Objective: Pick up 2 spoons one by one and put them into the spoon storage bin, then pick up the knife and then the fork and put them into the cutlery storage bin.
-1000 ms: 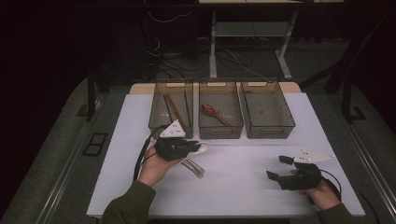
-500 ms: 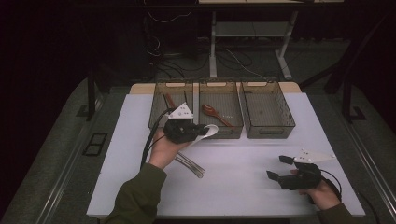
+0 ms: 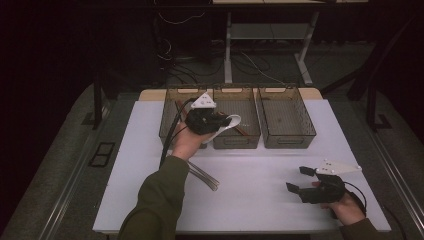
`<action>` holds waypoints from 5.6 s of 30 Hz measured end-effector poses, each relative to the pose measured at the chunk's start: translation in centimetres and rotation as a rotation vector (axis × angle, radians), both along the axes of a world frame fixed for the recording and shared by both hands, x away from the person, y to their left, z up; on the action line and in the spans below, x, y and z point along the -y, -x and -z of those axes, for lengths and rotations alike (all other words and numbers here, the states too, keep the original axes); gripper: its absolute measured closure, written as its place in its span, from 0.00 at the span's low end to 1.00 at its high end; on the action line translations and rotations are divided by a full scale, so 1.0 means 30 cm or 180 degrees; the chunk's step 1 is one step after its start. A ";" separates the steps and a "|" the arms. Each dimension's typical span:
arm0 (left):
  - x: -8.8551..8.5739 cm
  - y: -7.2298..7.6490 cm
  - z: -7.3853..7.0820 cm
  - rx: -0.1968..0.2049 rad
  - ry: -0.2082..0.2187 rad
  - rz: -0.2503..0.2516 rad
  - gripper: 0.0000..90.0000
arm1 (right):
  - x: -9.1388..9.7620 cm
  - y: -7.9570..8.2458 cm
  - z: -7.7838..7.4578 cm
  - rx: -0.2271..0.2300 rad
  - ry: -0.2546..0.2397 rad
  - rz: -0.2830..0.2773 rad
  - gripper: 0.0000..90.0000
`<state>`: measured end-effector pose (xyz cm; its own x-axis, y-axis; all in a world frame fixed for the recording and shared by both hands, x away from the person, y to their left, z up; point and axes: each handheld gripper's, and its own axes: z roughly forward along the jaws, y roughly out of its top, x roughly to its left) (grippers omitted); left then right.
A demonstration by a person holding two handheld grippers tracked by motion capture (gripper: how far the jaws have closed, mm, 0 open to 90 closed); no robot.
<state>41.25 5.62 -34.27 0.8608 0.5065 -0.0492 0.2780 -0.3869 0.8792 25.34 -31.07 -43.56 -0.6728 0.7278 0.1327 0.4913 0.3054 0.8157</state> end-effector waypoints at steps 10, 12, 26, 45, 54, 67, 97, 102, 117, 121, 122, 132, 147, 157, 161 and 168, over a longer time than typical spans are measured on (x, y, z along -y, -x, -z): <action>0.084 -0.097 -0.003 0.0054 -0.0012 -0.0050 0.91 | 0.000 0.002 -0.002 0.0003 -0.0009 -0.0013 0.20; 0.100 -0.110 0.001 0.0064 0.0004 -0.0056 0.91 | 0.000 0.003 -0.002 0.0008 -0.0014 -0.0013 0.20; 0.176 -0.160 0.080 -0.0077 -0.0246 -0.0085 0.91 | 0.003 0.003 -0.002 0.0032 -0.0014 -0.0021 0.20; 0.211 -0.158 0.147 -0.0227 -0.0671 -0.0033 0.83 | 0.005 0.004 -0.003 0.0022 -0.0020 -0.0022 0.20; 0.193 -0.149 0.112 -0.0207 -0.0410 -0.0022 0.70 | 0.004 0.003 -0.002 0.0021 -0.0016 -0.0025 0.20; 0.140 -0.078 0.046 -0.0258 -0.0019 0.0098 0.50 | 0.001 -0.006 -0.004 0.0008 -0.0024 -0.0005 0.20; -0.064 0.216 0.098 -0.0213 0.0148 0.0149 0.32 | -0.004 -0.009 0.003 0.0003 0.0004 -0.0025 0.20; -0.096 0.249 0.129 -0.0225 0.0119 0.0111 0.29 | -0.002 -0.011 0.001 0.0012 -0.0001 -0.0015 0.20; -0.213 0.364 0.188 -0.0141 -0.0196 -0.0066 0.49 | 0.000 -0.002 0.003 0.0030 0.0020 -0.0026 0.20; -0.253 0.354 0.222 -0.0234 -0.0413 -0.0131 0.68 | 0.001 0.000 0.002 0.0031 0.0026 -0.0020 0.20; -0.264 0.348 0.231 -0.0247 -0.0447 -0.0155 0.74 | 0.002 0.000 0.003 0.0033 0.0031 -0.0020 0.20; -0.329 0.253 0.315 -0.0522 -0.0676 -0.0372 0.99 | 0.004 0.002 0.006 0.0028 0.0051 -0.0010 0.20; -0.315 0.251 0.330 -0.0482 -0.0935 -0.0391 0.99 | 0.010 0.006 0.004 0.0034 0.0043 0.0009 0.20; -0.332 0.264 0.323 -0.0579 -0.1091 -0.0264 0.99 | 0.014 0.008 0.004 0.0036 0.0030 0.0021 0.20; -0.346 0.289 0.322 -0.0601 -0.1094 -0.0196 0.99 | 0.018 0.009 0.003 0.0017 0.0023 0.0042 0.20; -0.375 0.343 0.317 -0.0669 -0.1101 0.0013 0.99 | 0.016 0.007 0.004 0.0025 0.0036 0.0029 0.20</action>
